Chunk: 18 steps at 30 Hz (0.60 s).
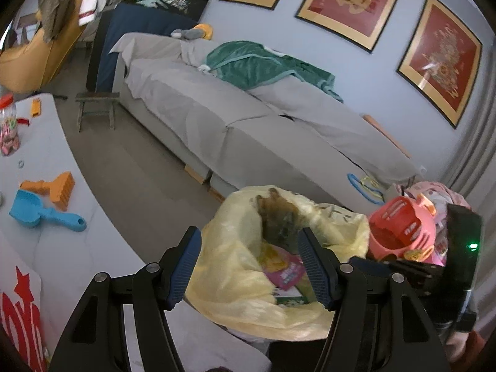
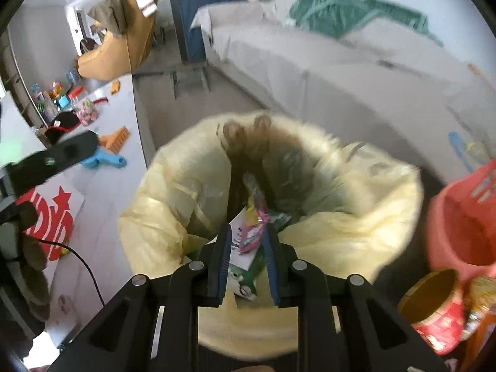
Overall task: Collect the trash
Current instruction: 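Drop the milk carton and pink wrapper into the yellow trash bag with both grippers, then grasp the black candy wrappers with the left gripper while the right grasps the red chip bag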
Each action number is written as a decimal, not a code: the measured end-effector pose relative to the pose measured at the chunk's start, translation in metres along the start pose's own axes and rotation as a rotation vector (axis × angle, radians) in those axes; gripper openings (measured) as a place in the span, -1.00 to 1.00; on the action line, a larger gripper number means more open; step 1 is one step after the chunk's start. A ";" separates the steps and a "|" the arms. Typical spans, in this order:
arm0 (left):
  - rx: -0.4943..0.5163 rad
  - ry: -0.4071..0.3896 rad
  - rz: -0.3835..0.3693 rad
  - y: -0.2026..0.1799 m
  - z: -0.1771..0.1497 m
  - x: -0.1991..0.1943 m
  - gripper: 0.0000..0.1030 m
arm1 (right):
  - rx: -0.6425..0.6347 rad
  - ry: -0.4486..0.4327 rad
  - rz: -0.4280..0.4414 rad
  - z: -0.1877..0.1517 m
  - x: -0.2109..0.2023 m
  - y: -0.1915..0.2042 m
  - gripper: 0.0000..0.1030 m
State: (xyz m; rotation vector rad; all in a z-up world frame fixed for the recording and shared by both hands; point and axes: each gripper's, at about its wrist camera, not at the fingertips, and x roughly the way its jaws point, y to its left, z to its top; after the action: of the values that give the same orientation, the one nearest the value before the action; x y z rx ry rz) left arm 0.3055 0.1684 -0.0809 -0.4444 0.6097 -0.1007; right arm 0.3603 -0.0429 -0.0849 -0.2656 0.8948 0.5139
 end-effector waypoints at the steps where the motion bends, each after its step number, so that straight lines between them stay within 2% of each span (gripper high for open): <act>1: 0.006 0.000 -0.003 -0.005 0.000 -0.002 0.27 | 0.006 -0.021 -0.007 -0.003 -0.010 -0.004 -0.60; 9: 0.074 0.011 -0.051 -0.063 -0.017 -0.021 0.27 | 0.088 -0.182 -0.088 -0.035 -0.093 -0.036 -0.60; 18: 0.203 0.110 -0.186 -0.156 -0.058 -0.019 0.27 | 0.209 -0.277 -0.239 -0.106 -0.177 -0.086 -0.60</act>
State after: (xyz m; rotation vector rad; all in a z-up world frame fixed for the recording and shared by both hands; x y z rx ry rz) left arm 0.2624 0.0106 -0.0455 -0.2988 0.6582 -0.3630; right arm 0.2433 -0.2165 -0.0071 -0.1049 0.6303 0.2252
